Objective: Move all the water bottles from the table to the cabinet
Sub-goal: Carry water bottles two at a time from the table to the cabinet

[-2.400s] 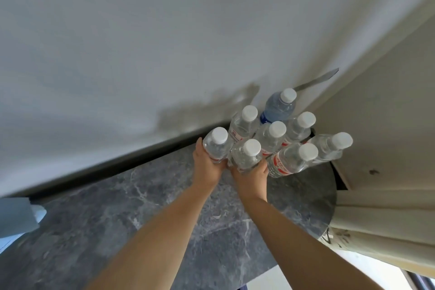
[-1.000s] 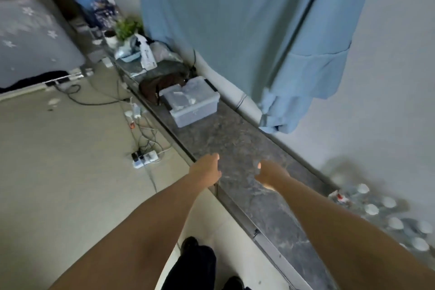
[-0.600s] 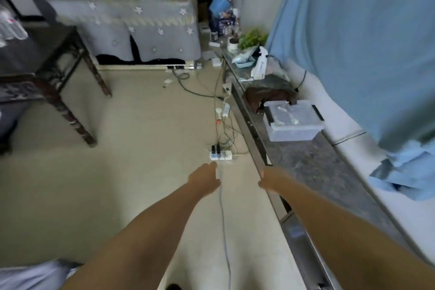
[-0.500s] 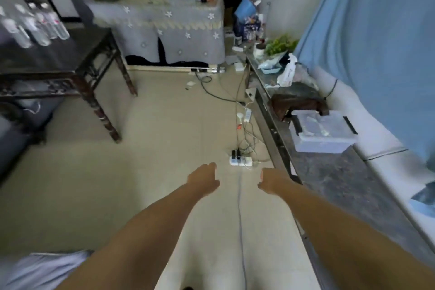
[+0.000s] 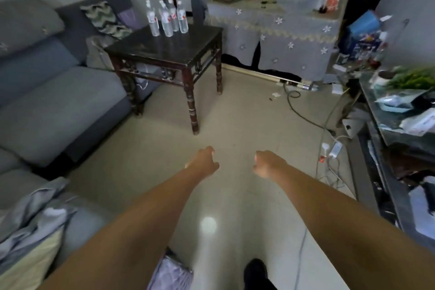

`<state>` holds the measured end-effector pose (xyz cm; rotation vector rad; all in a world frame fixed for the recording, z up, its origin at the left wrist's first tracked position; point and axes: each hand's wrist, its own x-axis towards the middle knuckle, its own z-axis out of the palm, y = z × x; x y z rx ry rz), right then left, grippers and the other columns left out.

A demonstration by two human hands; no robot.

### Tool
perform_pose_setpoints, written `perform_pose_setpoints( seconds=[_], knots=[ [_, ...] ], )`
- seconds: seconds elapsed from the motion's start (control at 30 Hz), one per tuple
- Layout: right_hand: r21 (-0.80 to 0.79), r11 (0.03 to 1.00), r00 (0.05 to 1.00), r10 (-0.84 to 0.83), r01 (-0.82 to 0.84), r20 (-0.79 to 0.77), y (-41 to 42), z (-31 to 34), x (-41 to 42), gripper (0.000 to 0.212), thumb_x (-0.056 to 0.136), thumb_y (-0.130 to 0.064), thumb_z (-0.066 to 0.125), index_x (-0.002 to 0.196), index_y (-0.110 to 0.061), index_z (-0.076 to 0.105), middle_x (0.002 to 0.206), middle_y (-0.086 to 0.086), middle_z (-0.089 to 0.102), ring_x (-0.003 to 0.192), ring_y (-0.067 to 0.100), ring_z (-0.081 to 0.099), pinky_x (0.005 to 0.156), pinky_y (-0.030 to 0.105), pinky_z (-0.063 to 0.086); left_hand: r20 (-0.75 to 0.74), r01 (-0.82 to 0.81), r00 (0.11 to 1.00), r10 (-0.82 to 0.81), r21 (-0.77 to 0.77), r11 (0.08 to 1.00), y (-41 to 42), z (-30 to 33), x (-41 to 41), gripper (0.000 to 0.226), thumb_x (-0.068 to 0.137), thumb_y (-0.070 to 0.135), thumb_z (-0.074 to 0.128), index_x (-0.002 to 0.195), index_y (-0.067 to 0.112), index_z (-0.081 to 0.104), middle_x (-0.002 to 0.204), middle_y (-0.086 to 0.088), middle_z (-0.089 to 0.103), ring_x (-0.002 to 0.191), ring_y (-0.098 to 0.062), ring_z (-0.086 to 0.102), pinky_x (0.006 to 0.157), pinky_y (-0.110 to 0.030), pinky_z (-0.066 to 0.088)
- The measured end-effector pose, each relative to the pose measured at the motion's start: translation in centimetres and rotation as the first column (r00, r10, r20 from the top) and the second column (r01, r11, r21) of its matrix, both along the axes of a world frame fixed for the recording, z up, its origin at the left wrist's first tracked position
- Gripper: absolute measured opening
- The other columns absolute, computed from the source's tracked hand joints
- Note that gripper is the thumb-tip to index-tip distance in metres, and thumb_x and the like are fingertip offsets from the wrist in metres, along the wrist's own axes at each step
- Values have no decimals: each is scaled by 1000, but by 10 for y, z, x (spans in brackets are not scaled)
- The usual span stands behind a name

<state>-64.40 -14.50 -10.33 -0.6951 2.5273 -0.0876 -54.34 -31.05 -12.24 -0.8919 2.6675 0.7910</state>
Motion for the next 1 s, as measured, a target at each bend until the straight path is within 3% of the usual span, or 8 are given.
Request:
perform_pose_setpoints(
  seconds=[0.13, 0.17, 0.23, 0.3, 0.43, 0.6, 0.8, 1.0],
  knots=[
    [-17, 1000, 998, 21, -20, 66, -50, -13, -49, 15, 93, -17, 47, 80, -12, 51, 89, 8, 58, 99, 29, 58, 75, 28, 40, -10, -72, 997, 73, 11, 997, -44, -5, -33, 48, 91, 26, 56, 136, 15, 44, 138, -12, 49, 121, -31, 54, 100, -42, 48],
    [-26, 999, 997, 36, -34, 70, -64, -14, -64, 11, 93, -18, 47, 87, -12, 54, 99, 11, 61, 103, 29, 60, 76, 27, 41, -16, -94, 995, 95, 17, 995, -56, -5, -45, 47, 91, 26, 56, 136, 15, 44, 137, -13, 49, 119, -32, 55, 98, -43, 49],
    [-52, 997, 997, 54, -51, 46, -93, -15, -96, 27, 94, -22, 50, 116, -8, 57, 123, 15, 60, 116, 30, 57, 86, 29, 46, -25, -129, 991, 130, 22, 991, -79, -2, -72, 47, 91, 26, 56, 135, 15, 44, 135, -14, 49, 116, -33, 57, 97, -43, 51],
    [-61, 995, 997, 76, -74, 30, -120, -11, -129, 37, 94, -25, 51, 126, -6, 53, 131, 15, 57, 122, 30, 55, 94, 31, 46, -29, -136, 990, 137, 12, 991, -101, 4, -101, 48, 91, 26, 56, 136, 15, 44, 135, -14, 49, 117, -33, 56, 98, -42, 50],
    [-58, 988, 990, 142, -141, 24, -181, -2, -207, 39, 95, -25, 50, 128, -3, 49, 131, 17, 55, 119, 30, 55, 91, 30, 46, -63, -203, 977, 203, 11, 979, -153, 20, -169, 45, 90, 24, 57, 133, 13, 47, 135, -15, 51, 120, -32, 54, 100, -41, 47],
    [-43, 974, 975, 222, -221, 21, -257, -4, -284, 48, 96, -28, 50, 135, 1, 45, 140, 20, 49, 131, 30, 47, 103, 31, 39, -61, -262, 963, 263, 24, 965, -210, 25, -223, 41, 90, 22, 57, 130, 12, 51, 131, -14, 56, 118, -31, 56, 97, -34, 47],
    [-77, 949, 950, 309, -306, 39, -365, -9, -323, 45, 95, -26, 54, 134, -4, 48, 140, 16, 50, 131, 29, 47, 105, 32, 38, -18, -400, 915, 404, 99, 911, -306, 10, -256, 50, 91, 27, 59, 137, 15, 45, 136, -13, 51, 119, -30, 56, 98, -37, 50],
    [-72, 941, 943, 334, -332, 16, -500, -12, -371, 39, 98, -27, 49, 129, -5, 52, 133, 15, 55, 126, 31, 51, 102, 34, 40, -28, -388, 920, 391, 63, 919, -442, 1, -314, 52, 92, 24, 57, 141, 11, 43, 138, -13, 52, 125, -27, 52, 102, -34, 43]
  ],
)
